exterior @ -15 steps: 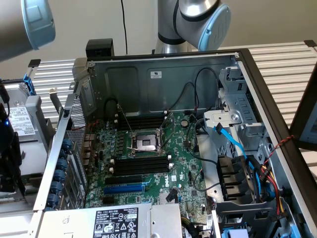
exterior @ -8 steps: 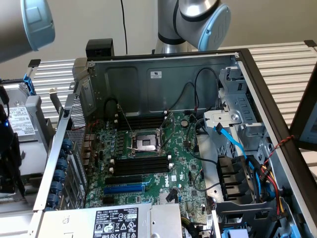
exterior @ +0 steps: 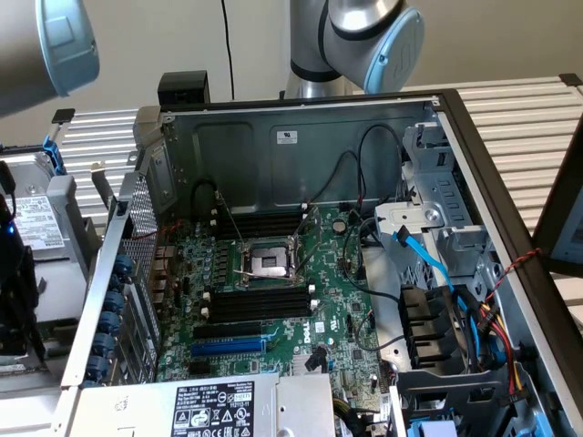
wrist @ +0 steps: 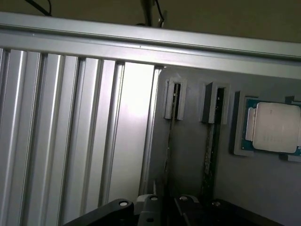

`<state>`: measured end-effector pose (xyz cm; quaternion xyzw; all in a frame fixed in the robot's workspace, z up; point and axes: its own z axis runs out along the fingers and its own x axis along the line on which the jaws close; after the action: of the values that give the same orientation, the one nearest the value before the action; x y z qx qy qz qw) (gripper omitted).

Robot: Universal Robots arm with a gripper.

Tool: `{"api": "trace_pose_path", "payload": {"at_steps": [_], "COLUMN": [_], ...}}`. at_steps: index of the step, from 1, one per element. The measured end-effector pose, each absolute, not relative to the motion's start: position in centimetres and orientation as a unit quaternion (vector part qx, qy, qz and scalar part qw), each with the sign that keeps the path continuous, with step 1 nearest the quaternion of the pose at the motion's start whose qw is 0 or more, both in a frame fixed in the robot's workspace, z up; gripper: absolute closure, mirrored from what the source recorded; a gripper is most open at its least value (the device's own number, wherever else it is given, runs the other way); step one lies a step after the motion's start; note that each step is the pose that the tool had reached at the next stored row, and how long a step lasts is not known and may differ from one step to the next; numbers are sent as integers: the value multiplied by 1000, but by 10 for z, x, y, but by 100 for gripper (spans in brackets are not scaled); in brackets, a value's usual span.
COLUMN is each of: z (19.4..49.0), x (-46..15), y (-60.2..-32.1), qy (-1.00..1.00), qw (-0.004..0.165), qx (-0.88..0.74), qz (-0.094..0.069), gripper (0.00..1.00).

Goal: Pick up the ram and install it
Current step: 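Pick up the ram and move it above insertion slot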

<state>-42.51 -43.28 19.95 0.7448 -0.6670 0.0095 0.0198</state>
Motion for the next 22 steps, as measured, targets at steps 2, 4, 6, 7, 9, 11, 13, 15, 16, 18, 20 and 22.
{"api": "trace_pose_path", "payload": {"at_steps": [2, 4, 6, 7, 9, 11, 13, 15, 16, 18, 20, 22], "z": [199, 199, 199, 199, 199, 200, 202, 207, 210, 217, 223, 230], "x": [-425, -425, -425, -425, -425, -425, -425, -425, -425, -425, -425, -425], "y": [-433, -433, -433, -433, -433, -433, -433, -433, -433, -433, -433, -433], "qy": [-667, -667, -667, -667, -667, -668, -673, -678, -681, -686, -692, -697], "qw": [20, 20, 20, 20, 20, 20, 20, 20, 19, 19, 19, 20], "qx": [745, 745, 745, 745, 745, 743, 739, 735, 732, 727, 722, 717], "qz": [9, 10, 9, 9, 9, 10, 9, 10, 10, 10, 10, 9], "gripper": [87, 87, 87, 87, 87, 87, 87, 87, 87, 87, 87, 87]}}
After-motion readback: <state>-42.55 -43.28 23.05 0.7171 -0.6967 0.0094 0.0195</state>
